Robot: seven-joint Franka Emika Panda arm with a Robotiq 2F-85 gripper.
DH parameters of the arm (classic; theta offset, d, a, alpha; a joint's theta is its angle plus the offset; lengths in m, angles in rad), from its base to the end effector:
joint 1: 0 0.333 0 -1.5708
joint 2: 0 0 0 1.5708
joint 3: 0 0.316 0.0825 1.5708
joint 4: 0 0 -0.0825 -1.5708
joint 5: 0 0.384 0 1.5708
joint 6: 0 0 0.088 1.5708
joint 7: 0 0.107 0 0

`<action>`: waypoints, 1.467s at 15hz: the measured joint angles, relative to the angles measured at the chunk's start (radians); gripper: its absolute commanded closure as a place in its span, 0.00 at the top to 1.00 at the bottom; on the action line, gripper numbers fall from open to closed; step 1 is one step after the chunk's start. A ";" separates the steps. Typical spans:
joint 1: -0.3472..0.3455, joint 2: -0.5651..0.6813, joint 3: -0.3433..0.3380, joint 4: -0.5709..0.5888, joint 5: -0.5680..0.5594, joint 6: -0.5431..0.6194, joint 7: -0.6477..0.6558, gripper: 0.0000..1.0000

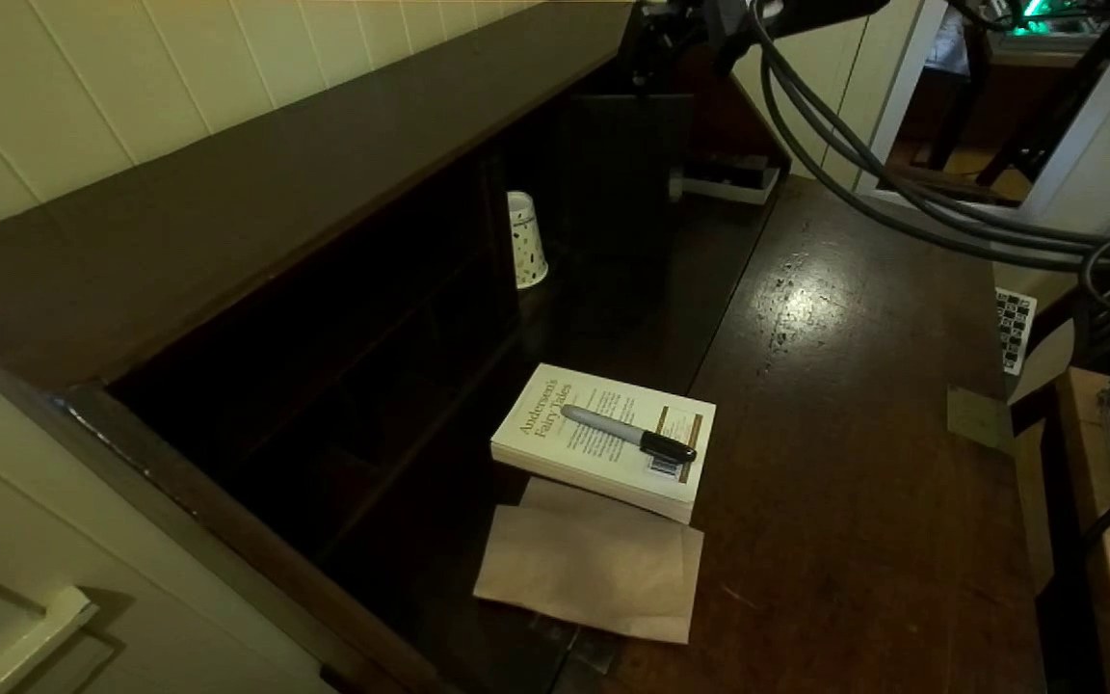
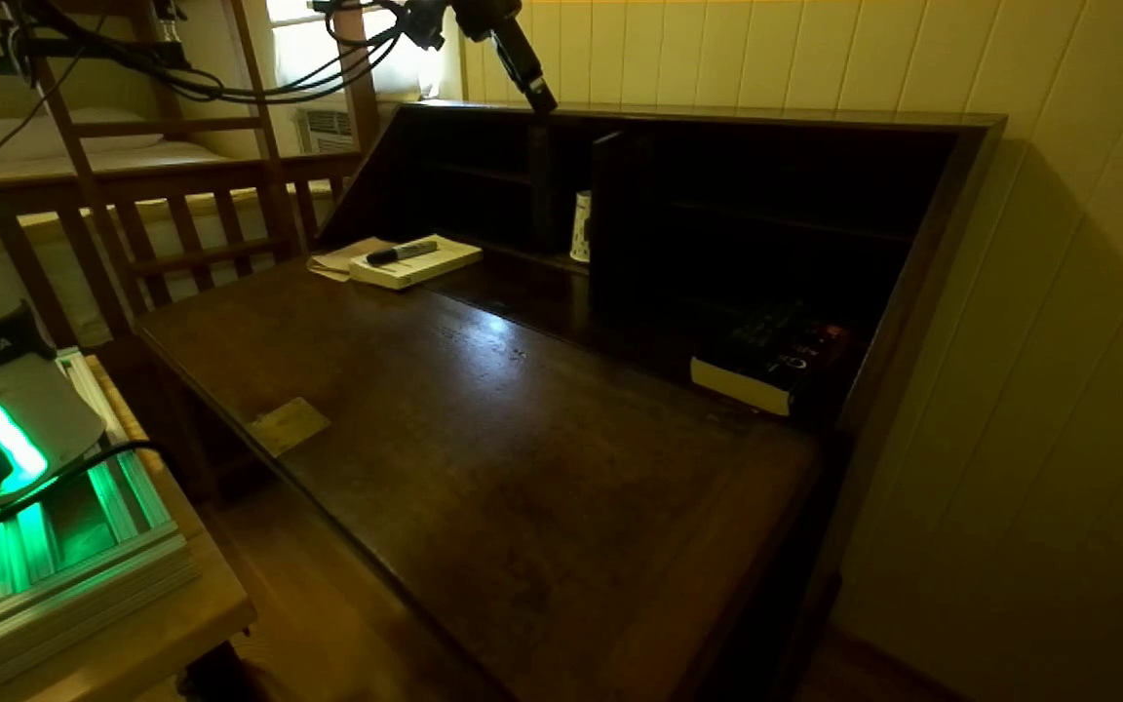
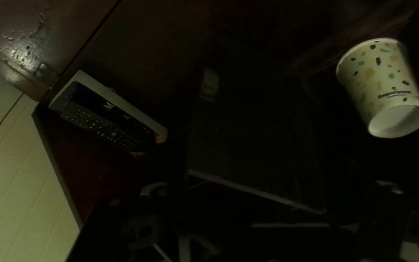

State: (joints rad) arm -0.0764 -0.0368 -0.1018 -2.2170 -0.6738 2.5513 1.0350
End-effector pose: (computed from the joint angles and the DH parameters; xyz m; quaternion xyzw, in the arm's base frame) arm 0.5448 -0.0898 0.4294 0.8968 -0.3354 0.2541 0.1365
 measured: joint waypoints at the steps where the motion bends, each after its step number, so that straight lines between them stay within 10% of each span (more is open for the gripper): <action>1: 0.000 0.008 0.000 -0.006 0.000 0.025 0.006 1.00; 13: -0.002 0.180 -0.015 -0.010 -0.029 0.358 0.024 1.00; 22: 0.000 0.205 -0.024 0.000 -0.045 0.366 0.030 1.00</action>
State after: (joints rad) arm -0.0764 0.1677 -0.1254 -2.2170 -0.7188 2.9173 1.0652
